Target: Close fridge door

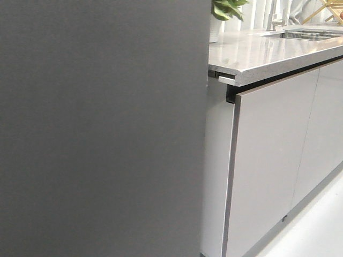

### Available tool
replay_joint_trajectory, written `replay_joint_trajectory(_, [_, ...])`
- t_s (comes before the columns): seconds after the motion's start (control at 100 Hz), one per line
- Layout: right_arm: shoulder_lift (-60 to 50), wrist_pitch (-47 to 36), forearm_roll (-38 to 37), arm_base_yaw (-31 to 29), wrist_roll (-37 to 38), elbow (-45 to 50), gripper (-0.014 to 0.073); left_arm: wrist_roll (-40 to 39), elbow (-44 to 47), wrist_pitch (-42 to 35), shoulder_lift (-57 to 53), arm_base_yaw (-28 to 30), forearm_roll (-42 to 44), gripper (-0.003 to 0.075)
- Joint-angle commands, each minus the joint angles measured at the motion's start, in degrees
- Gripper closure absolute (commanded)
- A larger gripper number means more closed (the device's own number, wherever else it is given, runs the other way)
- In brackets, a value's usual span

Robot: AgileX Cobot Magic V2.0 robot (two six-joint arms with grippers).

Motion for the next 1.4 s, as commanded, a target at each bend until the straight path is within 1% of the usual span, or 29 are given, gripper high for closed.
replay_joint_trajectory(0.0, [2.1,-8.6,0.8,-0.7,-0.9,-3.9,0.0638,-0.2,2.0,-4.2,-0.6,0.3,-0.2,0.0740])
replay_joint_trajectory(0.21, [8.7,-9.5,0.8,-2.8,-0.9,-9.2,0.0638,-0.2,2.0,-4.2,-0.6,0.3,-0.2,0.0740])
replay_joint_trajectory(0.36, [12.2,-9.5,0.8,-2.9,-0.9,-11.3,0.0638,-0.2,2.0,-4.2,-0.6,0.3,-0.2,0.0740])
replay_joint_trajectory(0.54, [13.6,-9.2,0.6,-3.0,-0.9,-11.9,0.0638,-0.2,2.0,-4.2,-0.6,0.3,-0.2,0.0740])
replay_joint_trajectory(0.7, [12.3,-6.2,0.6,-4.6,-0.9,-11.9,0.0638,-0.2,2.0,-4.2,-0.6,0.3,-0.2,0.0740])
replay_joint_trajectory(0.78, [10.5,-3.6,0.1,-5.7,-0.9,-11.9,0.0638,-0.2,2.0,-4.2,-0.6,0.3,-0.2,0.0740])
replay_joint_trajectory(0.84, [8.7,-1.8,-1.6,-6.7,-0.3,-11.9,0.0637,-0.2,2.0,-4.2,-0.6,0.3,-0.2,0.0740])
replay_joint_trajectory(0.94, [4.5,1.0,-8.0,-8.1,4.1,-11.9,0.0637,-0.2,2.0,-4.2,-0.6,0.3,-0.2,0.0740])
replay_joint_trajectory(1.03, [-0.2,3.4,-13.0,-9.0,6.7,-11.8,0.0637,-0.2,2.0,-4.2,-0.6,0.3,-0.2,0.0740])
replay_joint_trajectory(1.22, [-10.8,8.6,-19.1,-11.5,11.3,-11.7,0.0637,-0.2,2.0,-4.2,-0.6,0.3,-0.2,0.0740])
replay_joint_trajectory(1.29, [-15.5,9.5,-21.7,-11.9,13.0,-9.3,0.0637,-0.2,2.0,-4.2,-0.6,0.3,-0.2,0.0740])
replay_joint_trajectory(1.39, [-24.0,9.6,-24.6,-11.9,14.6,-2.4,0.0637,-0.2,2.0,-4.2,-0.6,0.3,-0.2,0.0740])
